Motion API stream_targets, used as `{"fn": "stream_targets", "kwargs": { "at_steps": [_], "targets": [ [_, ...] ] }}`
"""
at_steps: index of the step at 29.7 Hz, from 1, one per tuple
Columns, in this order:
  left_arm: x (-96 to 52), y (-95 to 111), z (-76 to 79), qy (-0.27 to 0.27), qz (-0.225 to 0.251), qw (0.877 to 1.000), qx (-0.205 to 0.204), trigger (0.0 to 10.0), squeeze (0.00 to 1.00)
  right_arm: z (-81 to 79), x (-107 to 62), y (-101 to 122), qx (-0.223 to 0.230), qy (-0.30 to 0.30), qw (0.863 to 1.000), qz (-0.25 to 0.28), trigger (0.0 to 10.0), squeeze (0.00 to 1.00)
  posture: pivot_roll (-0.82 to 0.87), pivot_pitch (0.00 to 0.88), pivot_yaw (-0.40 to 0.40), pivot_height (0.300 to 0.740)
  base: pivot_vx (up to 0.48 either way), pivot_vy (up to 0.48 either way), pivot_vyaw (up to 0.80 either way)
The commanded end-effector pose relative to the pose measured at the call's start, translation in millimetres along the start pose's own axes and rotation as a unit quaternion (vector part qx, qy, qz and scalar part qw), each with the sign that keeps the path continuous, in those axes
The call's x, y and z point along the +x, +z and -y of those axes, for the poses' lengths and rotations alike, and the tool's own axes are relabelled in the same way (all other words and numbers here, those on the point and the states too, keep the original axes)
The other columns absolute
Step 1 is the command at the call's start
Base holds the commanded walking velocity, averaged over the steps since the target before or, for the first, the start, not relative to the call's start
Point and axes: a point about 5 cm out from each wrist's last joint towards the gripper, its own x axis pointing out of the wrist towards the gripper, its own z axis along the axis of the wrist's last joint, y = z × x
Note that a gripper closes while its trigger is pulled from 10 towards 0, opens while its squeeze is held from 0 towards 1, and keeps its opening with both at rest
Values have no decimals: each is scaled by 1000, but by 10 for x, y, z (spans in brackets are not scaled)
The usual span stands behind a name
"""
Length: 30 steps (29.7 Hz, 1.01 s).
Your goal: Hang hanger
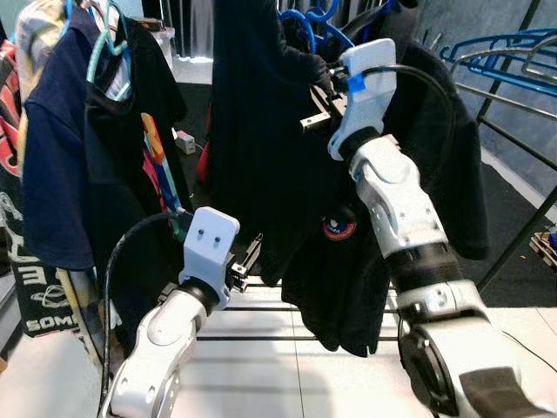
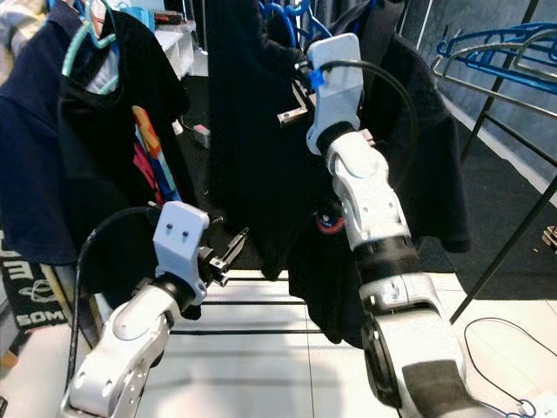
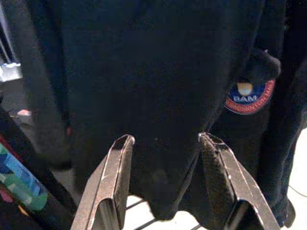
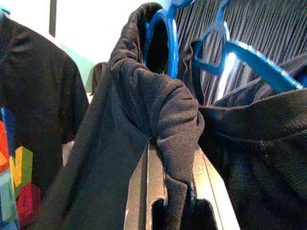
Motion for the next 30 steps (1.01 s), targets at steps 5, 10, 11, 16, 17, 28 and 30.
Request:
{"fn": "stream_targets", "kwargs": {
  "at_steps": [5, 10, 11, 16, 17, 28, 30],
  "targets": [
    [-26, 68, -5, -13, 4, 1000, 5, 10000, 0, 60, 18, 93, 3, -13, 1000, 23, 10000, 0, -32, 188, -50, 740, 0, 0, 0],
    [-44, 47, -64, -3, -5, 1000, 1, 10000, 0, -258, -407, -93, -31, 43, 998, 26, 10000, 0, -39, 199, -39, 740, 0, 0, 0],
    [-44, 47, -64, -3, -5, 1000, 1, 10000, 0, -258, -407, -93, -31, 43, 998, 26, 10000, 0, -39, 199, -39, 740, 0, 0, 0],
    [-51, 17, -71, -6, -12, 1000, 5, 10000, 0, -370, -909, -180, -63, 51, 996, 20, 10000, 0, -57, 216, -36, 740, 0, 0, 0],
    [-51, 17, -71, -6, -12, 1000, 5, 10000, 0, -370, -909, -180, -63, 51, 996, 20, 10000, 0, -57, 216, -36, 740, 0, 0, 0],
    [10, 7, -43, -22, -16, 1000, 5, 10000, 0, -717, -1282, -239, 4, 77, 997, 7, 10000, 0, -60, 209, -15, 740, 0, 0, 0],
    [27, 20, -43, -23, -13, 1000, 7, 10000, 0, -715, -1090, -141, 24, 126, 991, 37, 10000, 0, -56, 206, -19, 740, 0, 0, 0]
  ]
}}
